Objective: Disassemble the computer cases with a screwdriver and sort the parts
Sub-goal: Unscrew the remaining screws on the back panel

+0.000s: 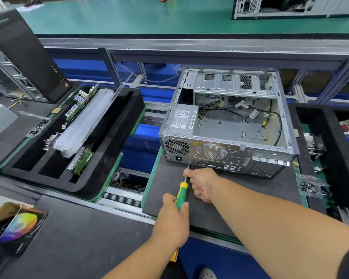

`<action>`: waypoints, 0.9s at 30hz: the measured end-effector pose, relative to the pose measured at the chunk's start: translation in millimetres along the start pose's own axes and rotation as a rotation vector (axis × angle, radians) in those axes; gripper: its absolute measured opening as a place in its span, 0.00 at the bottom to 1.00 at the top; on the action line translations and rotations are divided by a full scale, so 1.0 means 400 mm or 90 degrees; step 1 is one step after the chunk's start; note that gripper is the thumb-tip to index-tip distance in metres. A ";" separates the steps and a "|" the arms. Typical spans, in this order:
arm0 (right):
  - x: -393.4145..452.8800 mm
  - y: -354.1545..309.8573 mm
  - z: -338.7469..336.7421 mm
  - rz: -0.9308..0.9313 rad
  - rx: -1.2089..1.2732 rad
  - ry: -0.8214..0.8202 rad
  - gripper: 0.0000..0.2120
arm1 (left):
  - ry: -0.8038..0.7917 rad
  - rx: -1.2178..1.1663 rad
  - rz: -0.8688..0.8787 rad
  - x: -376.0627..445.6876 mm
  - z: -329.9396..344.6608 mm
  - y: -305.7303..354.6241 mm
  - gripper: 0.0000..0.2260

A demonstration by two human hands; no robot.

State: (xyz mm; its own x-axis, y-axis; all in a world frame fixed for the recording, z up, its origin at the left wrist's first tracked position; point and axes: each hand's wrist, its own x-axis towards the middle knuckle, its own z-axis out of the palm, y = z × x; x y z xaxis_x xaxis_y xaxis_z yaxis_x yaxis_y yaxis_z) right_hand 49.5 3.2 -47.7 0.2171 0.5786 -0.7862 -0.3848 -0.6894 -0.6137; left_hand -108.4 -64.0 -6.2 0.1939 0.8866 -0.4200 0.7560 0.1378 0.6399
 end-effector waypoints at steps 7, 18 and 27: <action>-0.007 -0.001 -0.005 0.003 0.006 -0.015 0.14 | 0.102 0.214 0.106 -0.005 -0.001 0.000 0.21; -0.013 -0.006 -0.006 -0.002 -0.023 -0.021 0.10 | -0.170 -0.694 -0.305 0.012 0.022 -0.011 0.19; -0.012 0.000 0.008 -0.022 -0.012 0.021 0.10 | -0.010 -0.351 -0.151 0.014 0.016 -0.020 0.17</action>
State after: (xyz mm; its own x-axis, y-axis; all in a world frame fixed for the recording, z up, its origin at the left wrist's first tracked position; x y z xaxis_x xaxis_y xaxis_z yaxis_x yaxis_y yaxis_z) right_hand 45.8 1.7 -43.7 0.2595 0.5881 -0.7660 -0.3591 -0.6776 -0.6418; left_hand -109.1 -63.0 -17.9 0.0721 0.7974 -0.5991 0.3444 0.5438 0.7653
